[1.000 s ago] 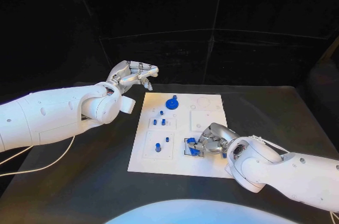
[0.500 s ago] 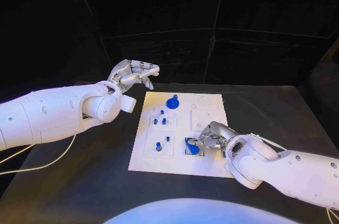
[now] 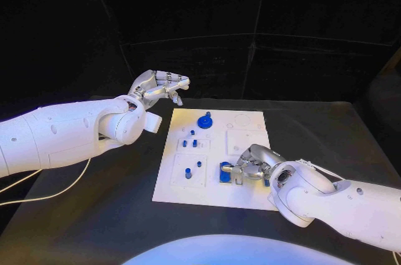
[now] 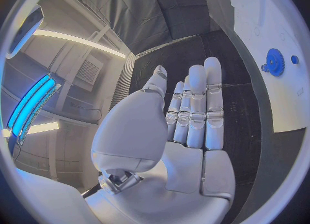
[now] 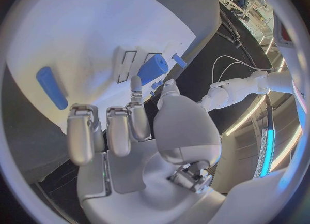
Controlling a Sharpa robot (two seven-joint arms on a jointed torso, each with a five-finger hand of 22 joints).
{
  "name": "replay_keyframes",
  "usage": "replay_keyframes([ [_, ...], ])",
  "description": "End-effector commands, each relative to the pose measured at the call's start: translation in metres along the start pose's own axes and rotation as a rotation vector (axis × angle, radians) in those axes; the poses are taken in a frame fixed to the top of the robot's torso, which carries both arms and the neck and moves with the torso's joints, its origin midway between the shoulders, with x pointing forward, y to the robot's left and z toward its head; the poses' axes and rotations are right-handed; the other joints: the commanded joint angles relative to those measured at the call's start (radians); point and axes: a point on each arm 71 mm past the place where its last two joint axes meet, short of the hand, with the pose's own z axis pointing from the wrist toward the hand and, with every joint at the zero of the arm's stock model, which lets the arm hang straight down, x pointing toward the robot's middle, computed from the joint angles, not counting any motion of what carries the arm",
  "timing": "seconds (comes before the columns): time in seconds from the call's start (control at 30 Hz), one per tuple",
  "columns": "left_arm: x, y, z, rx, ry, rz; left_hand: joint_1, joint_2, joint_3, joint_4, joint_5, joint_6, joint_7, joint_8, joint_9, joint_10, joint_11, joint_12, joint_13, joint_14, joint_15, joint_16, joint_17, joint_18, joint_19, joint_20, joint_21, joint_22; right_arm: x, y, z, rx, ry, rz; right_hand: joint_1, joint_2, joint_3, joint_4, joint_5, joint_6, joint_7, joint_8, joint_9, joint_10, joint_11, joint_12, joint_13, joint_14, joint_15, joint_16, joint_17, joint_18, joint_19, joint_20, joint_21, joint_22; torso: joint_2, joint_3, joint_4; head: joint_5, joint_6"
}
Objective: Assemble the parts on the task board
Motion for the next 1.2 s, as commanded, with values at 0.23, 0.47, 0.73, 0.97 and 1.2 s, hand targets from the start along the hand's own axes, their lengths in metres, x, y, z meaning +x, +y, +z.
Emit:
replay_keyframes([
  [0.23,-0.001,-0.002,0.0,0.017,0.007,-0.008,-0.009,-0.001,-0.007,0.001,0.004,-0.006,-0.001,0.0,-0.001,-0.008,0.003,0.004,0.0,-0.007,-0.001,-0.003,-0.002,0.014,-0.006,0.004,-0.005,-0.002,-0.005,0.005,-0.014,-0.119,-0.007,-0.018,0.149,-0.003,0.023,-0.054,0.052,-0.01,0.001,0.007,0.011,-0.003,-0.002,-0.004,0.036,0.077,0.0,-0.002,0.127,-0.004,0.058,-0.002,-0.003,0.205,-0.001,-0.0002,-0.0011,-0.001,-0.001],
  [0.47,0.0,-0.002,0.001,0.017,0.01,-0.008,-0.007,0.0,-0.007,0.0,0.004,-0.007,-0.001,0.0,-0.001,-0.009,0.003,0.005,0.0,-0.008,-0.001,-0.003,-0.002,0.015,-0.006,0.004,-0.005,-0.003,-0.004,0.006,-0.013,-0.121,0.002,-0.026,0.198,0.005,0.028,-0.082,0.063,-0.01,0.001,0.008,0.015,0.0,-0.002,-0.003,0.041,0.078,0.0,-0.001,0.129,-0.005,0.06,-0.002,-0.001,0.208,0.0,-0.0011,0.0019,-0.007,0.001],
  [0.73,0.001,-0.002,0.001,0.018,0.013,-0.009,-0.007,0.0,-0.007,0.0,0.004,-0.007,-0.001,0.0,-0.001,-0.009,0.003,0.005,0.0,-0.008,-0.001,-0.003,-0.002,0.015,-0.006,0.004,-0.005,-0.003,0.0,0.008,-0.005,-0.098,0.012,-0.044,0.21,0.014,0.03,-0.091,0.067,-0.006,0.0,0.01,0.017,0.004,-0.003,0.0,0.048,0.078,0.0,0.0,0.131,-0.005,0.061,-0.002,0.0,0.21,0.002,-0.0009,0.0031,-0.006,-0.001],
  [0.97,0.001,-0.002,0.001,0.018,0.013,-0.01,-0.007,0.0,-0.007,0.0,0.004,-0.007,-0.001,0.0,-0.001,-0.009,0.003,0.005,0.0,-0.008,-0.001,-0.003,-0.002,0.015,-0.006,0.004,-0.005,-0.003,0.002,0.008,0.0,-0.082,0.028,-0.065,0.223,0.025,0.032,-0.099,0.074,-0.002,-0.004,0.012,0.019,0.009,-0.006,0.005,0.056,0.078,-0.002,0.001,0.131,-0.006,0.062,-0.004,0.002,0.211,0.002,-0.0012,0.0007,-0.002,-0.002],
  [1.2,0.001,-0.002,0.002,0.017,0.016,-0.011,-0.007,0.0,-0.007,0.0,0.004,-0.007,-0.001,0.0,-0.001,-0.009,0.003,0.005,0.0,-0.008,-0.001,-0.003,-0.002,0.015,-0.006,0.004,-0.005,-0.003,0.004,0.006,0.002,-0.069,0.057,-0.102,0.282,0.035,0.045,-0.142,0.014,0.0,-0.008,0.014,0.024,0.013,-0.01,0.007,0.064,0.078,-0.006,0.001,0.132,-0.006,0.063,-0.008,0.003,0.213,0.002,-0.0008,-0.0007,-0.002,-0.005],
])
